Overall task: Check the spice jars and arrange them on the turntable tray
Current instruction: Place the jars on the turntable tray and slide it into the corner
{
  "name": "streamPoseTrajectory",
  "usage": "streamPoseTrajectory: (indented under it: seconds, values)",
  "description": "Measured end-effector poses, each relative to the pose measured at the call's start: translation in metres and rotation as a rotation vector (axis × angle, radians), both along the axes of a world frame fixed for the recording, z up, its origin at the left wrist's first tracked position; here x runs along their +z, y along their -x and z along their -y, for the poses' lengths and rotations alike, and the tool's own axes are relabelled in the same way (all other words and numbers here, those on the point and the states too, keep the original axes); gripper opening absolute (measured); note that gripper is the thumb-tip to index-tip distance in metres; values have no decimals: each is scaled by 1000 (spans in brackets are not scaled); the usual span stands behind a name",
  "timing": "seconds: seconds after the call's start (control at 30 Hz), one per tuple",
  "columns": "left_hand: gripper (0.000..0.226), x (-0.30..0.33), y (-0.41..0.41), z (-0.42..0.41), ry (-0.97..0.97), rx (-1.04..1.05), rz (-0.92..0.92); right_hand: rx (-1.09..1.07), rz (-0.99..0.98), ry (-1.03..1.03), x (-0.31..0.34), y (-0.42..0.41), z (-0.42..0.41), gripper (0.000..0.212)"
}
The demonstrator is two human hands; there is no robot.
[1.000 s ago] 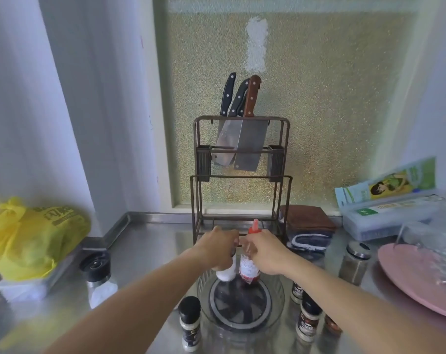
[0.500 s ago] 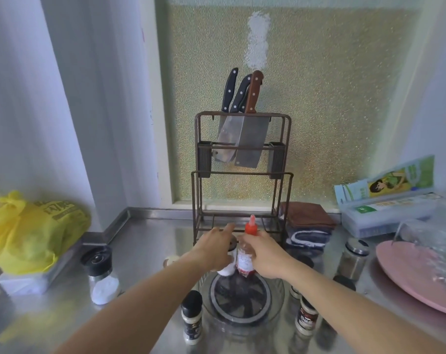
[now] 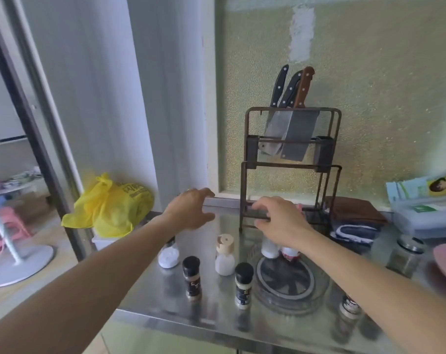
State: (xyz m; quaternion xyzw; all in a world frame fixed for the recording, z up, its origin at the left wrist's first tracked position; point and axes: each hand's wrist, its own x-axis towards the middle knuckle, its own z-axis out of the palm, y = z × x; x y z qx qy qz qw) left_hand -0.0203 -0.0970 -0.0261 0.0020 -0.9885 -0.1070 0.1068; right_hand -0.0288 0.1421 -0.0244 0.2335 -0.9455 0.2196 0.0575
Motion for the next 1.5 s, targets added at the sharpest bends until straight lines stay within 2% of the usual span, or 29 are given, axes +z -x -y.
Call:
streamPoseTrajectory:
  seconds: [0.2, 0.37, 0.53, 0.7, 0.83, 0.93, 1.17, 1.3, 1.5]
  values:
    - [61, -5, -34, 69, 17, 163, 31, 204, 82, -105, -13, -12, 79, 52]
    - [63, -30, -38, 101, -67, 210, 135, 176, 108, -224, -31, 0, 107, 53]
    - [88, -59, -25, 109, -153, 254, 166, 109, 179, -298, -53, 23, 113, 55]
    - [66, -78, -15, 106, -133, 262, 125, 93, 204, -362, -67, 32, 116, 33]
    - [59, -75, -15, 104, -115, 258, 92, 92, 170, -313, -68, 33, 112, 32]
    - [57, -59, -19, 93, -100, 233, 74, 85, 111, -244, -54, 30, 101, 34]
    - [57, -1, -21, 26, -126, 67, -71, 32, 99, -51, -3, 16, 51, 58]
    - [56, 11, -19, -32, -191, -48, -92, -34, 71, -40, 9, 6, 13, 65]
    - [56, -2, -12, -87, -237, -133, -34, -130, 90, -88, -5, -7, -31, 65]
